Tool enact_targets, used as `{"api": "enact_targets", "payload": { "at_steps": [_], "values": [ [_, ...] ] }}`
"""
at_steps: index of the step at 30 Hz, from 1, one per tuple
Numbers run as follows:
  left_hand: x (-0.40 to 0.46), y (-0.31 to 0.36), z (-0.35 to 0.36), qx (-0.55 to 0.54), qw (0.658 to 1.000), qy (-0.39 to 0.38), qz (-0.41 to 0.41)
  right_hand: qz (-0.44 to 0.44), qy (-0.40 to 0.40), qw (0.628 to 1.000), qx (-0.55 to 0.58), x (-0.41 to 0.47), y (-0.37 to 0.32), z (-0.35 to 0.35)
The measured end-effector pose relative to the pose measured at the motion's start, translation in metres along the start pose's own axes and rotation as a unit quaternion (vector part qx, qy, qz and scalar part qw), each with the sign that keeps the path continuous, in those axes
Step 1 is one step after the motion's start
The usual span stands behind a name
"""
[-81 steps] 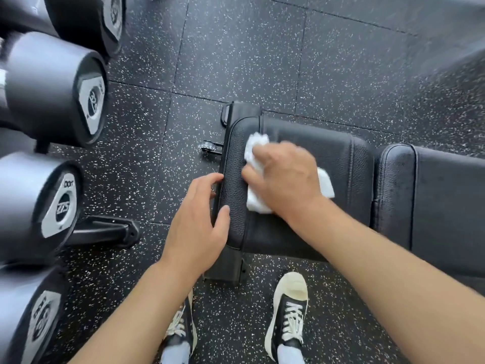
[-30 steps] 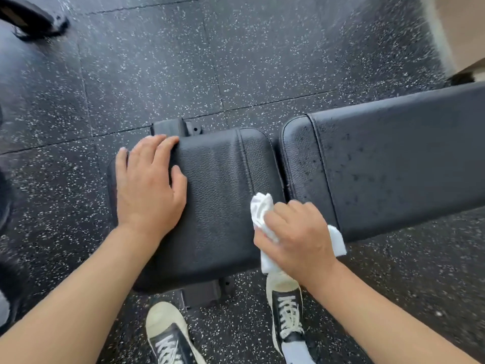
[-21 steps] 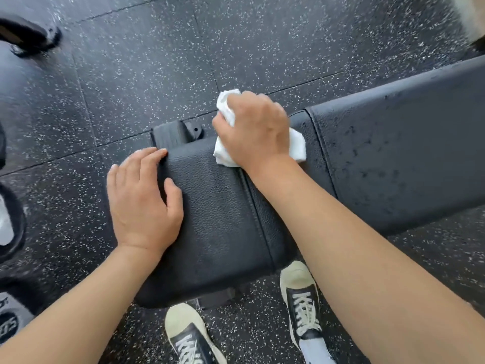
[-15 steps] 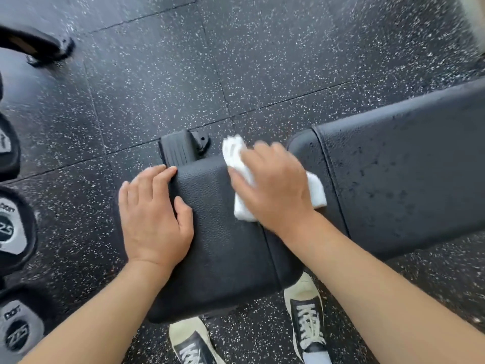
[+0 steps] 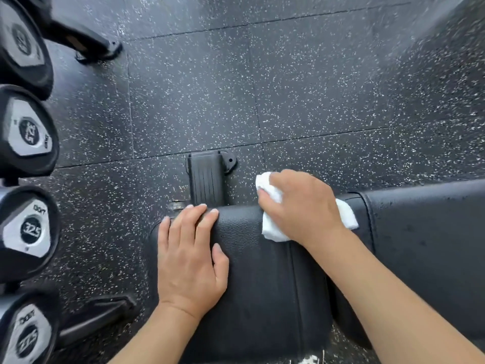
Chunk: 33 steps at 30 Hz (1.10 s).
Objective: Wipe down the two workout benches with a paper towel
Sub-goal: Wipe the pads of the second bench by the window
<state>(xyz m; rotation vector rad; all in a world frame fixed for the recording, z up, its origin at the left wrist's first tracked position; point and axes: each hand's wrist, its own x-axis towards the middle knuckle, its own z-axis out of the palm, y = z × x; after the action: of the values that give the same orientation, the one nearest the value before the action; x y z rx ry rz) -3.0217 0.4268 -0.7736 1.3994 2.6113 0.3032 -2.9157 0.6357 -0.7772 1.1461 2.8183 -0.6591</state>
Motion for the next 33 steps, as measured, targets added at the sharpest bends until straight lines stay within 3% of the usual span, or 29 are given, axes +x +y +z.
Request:
{"api": "enact_targets", "payload": {
  "at_steps": [4, 9, 13, 17, 21, 24, 28, 29, 33],
  "values": [
    [0.0, -0.002, 0.001, 0.0, 1.0, -0.009, 0.0, -0.072, -0.116, 0.99, -0.025, 0.037, -0.032, 0.017],
    [0.001, -0.003, 0.002, -0.003, 1.0, -0.014, 0.001, -0.102, -0.249, 0.959, 0.085, 0.064, -0.066, 0.033],
    [0.0, -0.003, 0.001, -0.014, 1.0, -0.01, 0.008, -0.13, -0.215, 0.965, 0.07, 0.049, -0.028, 0.01],
    [0.0, -0.003, 0.003, -0.013, 1.0, -0.01, 0.008, -0.052, -0.269, 0.958, 0.086, 0.035, 0.043, -0.024],
    [-0.001, -0.003, 0.004, -0.012, 1.0, -0.007, 0.004, -0.046, -0.303, 0.946, 0.109, 0.048, 0.022, -0.008],
    [-0.001, -0.003, 0.005, -0.012, 1.0, -0.004, 0.001, -0.096, -0.359, 0.92, 0.129, 0.074, -0.041, 0.023],
    [-0.002, -0.004, 0.006, -0.009, 1.0, -0.003, -0.021, -0.05, -0.474, 0.837, 0.27, 0.092, -0.094, 0.045],
    [-0.002, -0.004, 0.006, -0.01, 1.0, -0.002, -0.019, -0.055, -0.469, 0.837, 0.276, 0.09, -0.093, 0.044],
    [-0.001, -0.005, 0.004, -0.012, 1.0, -0.009, 0.003, -0.136, -0.383, 0.894, 0.188, 0.075, -0.049, 0.017]
  ]
}}
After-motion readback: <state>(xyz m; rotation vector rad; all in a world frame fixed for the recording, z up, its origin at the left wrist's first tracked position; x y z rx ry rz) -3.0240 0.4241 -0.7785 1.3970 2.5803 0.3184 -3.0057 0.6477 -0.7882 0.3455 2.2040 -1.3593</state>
